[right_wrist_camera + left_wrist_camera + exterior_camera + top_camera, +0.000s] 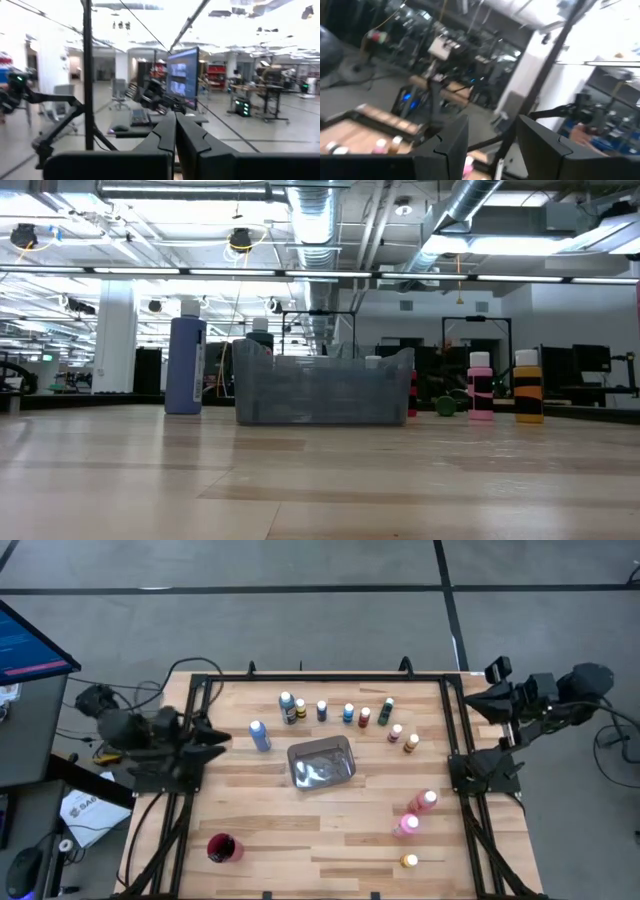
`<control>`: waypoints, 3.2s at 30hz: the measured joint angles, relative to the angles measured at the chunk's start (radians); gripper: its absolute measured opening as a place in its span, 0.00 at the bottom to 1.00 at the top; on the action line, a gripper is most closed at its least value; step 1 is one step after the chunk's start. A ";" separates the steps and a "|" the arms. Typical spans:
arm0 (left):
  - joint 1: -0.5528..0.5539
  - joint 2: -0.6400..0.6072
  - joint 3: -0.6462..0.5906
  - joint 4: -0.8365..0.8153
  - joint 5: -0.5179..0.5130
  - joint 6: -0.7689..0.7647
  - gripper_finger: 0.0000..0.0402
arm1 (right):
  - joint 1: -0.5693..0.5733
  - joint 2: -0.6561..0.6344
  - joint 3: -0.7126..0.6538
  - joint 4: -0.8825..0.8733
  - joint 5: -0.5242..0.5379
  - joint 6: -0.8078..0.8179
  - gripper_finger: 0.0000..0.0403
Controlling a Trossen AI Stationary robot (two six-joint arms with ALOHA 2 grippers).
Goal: Pick & Place Paint Supplies
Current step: Put the large purple paint bottle into the black bin
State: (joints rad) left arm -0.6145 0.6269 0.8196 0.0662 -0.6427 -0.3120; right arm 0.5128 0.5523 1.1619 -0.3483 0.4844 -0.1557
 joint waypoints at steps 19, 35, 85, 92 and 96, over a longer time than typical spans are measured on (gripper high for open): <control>0.652 0.089 0.000 -0.636 0.192 -0.237 0.45 | 0.000 -0.114 -0.102 0.034 0.132 0.127 0.05; 0.706 0.263 -0.068 -0.679 0.123 -0.025 0.65 | 0.001 -0.107 -0.102 0.001 0.258 0.131 0.07; 0.706 0.291 -0.170 -0.389 0.120 -0.105 0.24 | 0.000 -0.108 -0.102 -0.018 0.258 0.101 0.08; 0.705 0.291 -0.014 -0.381 0.148 -0.016 0.24 | 0.000 -0.108 -0.102 -0.023 0.257 0.104 0.08; 0.705 0.305 0.025 -0.310 0.167 0.021 0.24 | 0.000 -0.108 -0.102 -0.045 0.257 0.104 0.08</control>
State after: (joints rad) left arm 0.0910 0.9317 0.8451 -0.2435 -0.4754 -0.2908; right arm 0.5133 0.4438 1.0599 -0.3930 0.7418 -0.0517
